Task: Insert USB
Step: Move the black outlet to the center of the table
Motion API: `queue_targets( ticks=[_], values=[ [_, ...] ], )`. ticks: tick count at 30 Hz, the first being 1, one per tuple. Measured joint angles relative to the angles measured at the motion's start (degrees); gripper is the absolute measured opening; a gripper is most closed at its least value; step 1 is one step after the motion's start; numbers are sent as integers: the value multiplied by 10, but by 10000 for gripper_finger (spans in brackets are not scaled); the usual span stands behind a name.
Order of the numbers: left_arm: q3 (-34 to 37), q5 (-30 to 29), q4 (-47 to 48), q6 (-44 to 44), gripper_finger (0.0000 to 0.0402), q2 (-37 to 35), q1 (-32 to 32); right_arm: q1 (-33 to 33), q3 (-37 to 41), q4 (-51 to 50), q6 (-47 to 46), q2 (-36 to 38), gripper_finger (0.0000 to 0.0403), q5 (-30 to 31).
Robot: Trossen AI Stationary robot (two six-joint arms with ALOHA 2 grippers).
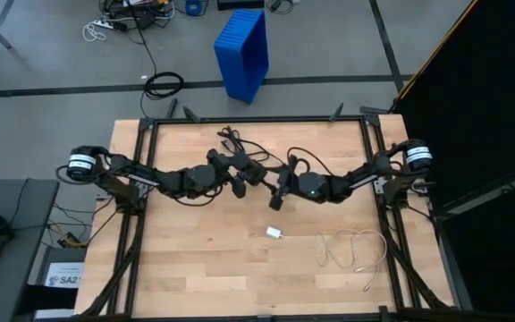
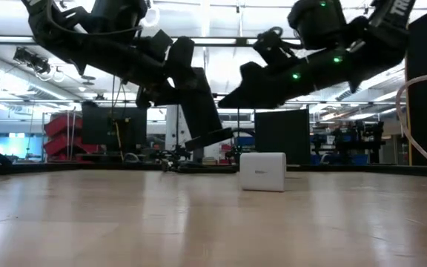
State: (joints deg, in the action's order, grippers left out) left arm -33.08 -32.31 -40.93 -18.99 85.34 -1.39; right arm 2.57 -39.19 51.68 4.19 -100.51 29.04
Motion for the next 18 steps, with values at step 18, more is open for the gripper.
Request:
queue_targets(
  ticks=[18],
  values=[
    [-13,-1,-32,-11,246,7,25,-12,-104,-7,-7,-101,307,60]
  ],
)
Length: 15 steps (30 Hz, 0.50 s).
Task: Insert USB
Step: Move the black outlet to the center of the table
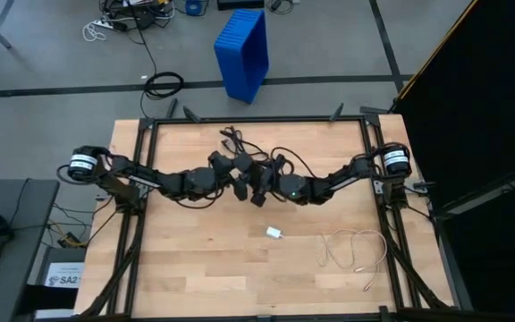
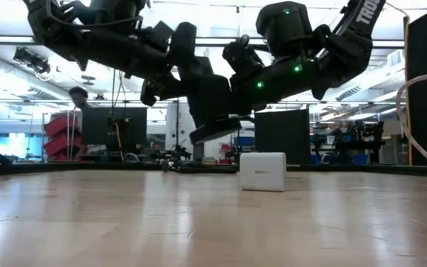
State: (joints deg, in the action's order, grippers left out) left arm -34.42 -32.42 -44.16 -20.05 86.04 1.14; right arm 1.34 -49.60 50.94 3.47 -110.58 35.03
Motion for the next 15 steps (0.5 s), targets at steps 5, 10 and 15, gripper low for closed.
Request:
queue_targets(
  ticks=[5,10,15],
  values=[
    [-2,0,2,2,246,0,8,-2,0,0,-11,0,305,-19],
    [-3,-1,10,0,246,0,8,2,0,2,2,0,258,-20],
    [-3,-1,14,0,247,0,8,7,0,-1,10,0,254,-18]
  ],
)
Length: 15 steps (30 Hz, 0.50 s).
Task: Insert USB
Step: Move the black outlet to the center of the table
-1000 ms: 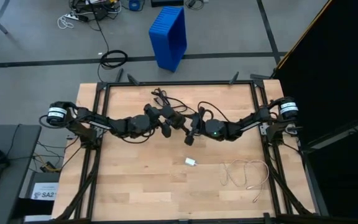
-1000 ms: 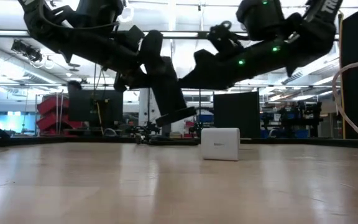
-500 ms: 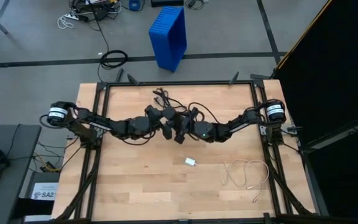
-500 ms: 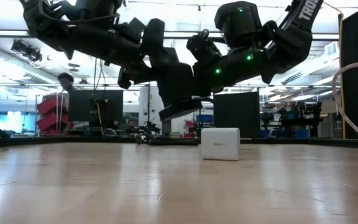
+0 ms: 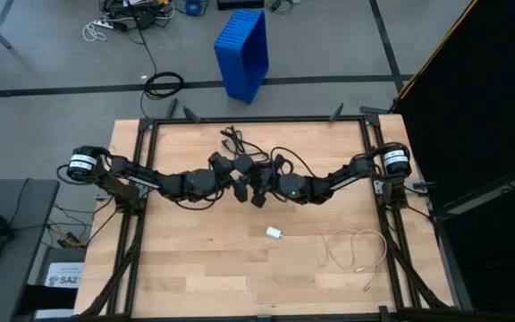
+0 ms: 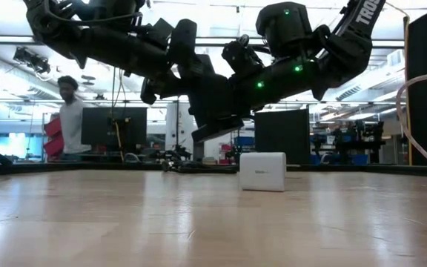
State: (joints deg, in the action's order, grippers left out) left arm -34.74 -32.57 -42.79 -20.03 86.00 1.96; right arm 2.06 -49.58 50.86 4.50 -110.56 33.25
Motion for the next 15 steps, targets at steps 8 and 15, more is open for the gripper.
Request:
queue_targets(
  ticks=[8,15],
  values=[
    [1,5,14,32,300,0,1,0,1,-24,7,0,254,-5],
    [1,5,44,52,295,-19,1,-1,1,-35,7,3,254,-7]
  ],
)
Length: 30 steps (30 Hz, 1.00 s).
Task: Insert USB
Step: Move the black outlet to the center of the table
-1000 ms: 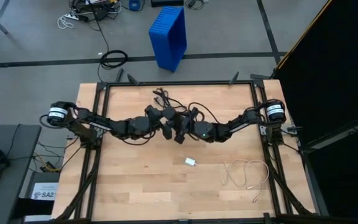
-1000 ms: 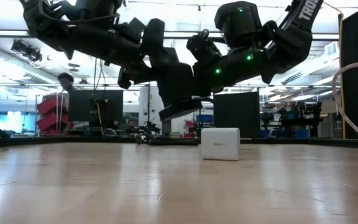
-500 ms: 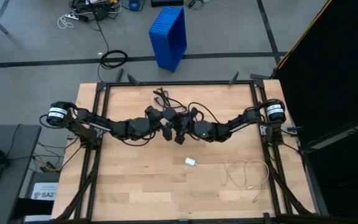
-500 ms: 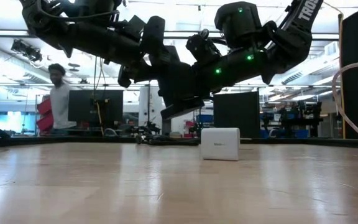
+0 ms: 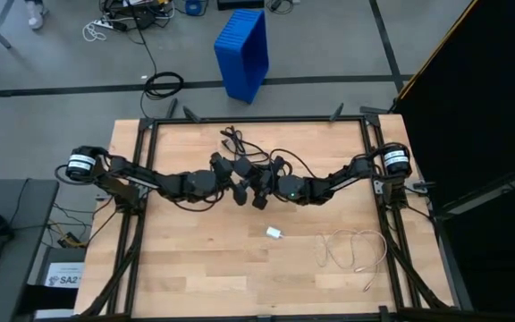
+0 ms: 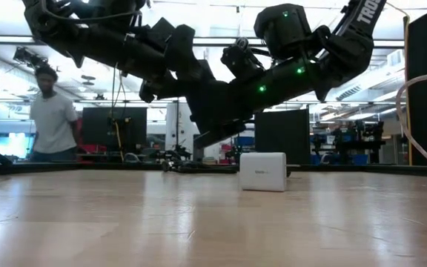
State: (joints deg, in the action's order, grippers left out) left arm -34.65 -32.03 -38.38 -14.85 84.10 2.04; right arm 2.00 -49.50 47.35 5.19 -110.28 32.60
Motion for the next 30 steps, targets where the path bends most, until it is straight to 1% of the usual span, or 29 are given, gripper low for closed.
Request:
queue_targets(
  ticks=[7,14,20,23,24,25,27,30],
  values=[
    [0,5,75,0,293,-49,0,-15,-2,-2,-19,1,254,-64],
    [0,8,109,7,294,-68,0,-18,-2,-5,-19,1,254,-77],
    [22,17,108,28,294,-97,1,-24,16,4,-25,12,254,-100],
    [39,-19,119,40,293,-121,-1,-38,51,-11,-48,39,254,-109],
    [43,-22,111,40,293,-128,-2,-42,66,-3,-50,51,254,-117],
    [51,-26,110,40,293,-134,-2,-45,84,15,-54,66,254,-119],
    [66,-27,113,40,293,-155,-1,-55,124,66,-57,100,254,-150],
    [89,-26,75,57,293,-183,0,-68,194,147,-57,134,254,-201]
  ],
)
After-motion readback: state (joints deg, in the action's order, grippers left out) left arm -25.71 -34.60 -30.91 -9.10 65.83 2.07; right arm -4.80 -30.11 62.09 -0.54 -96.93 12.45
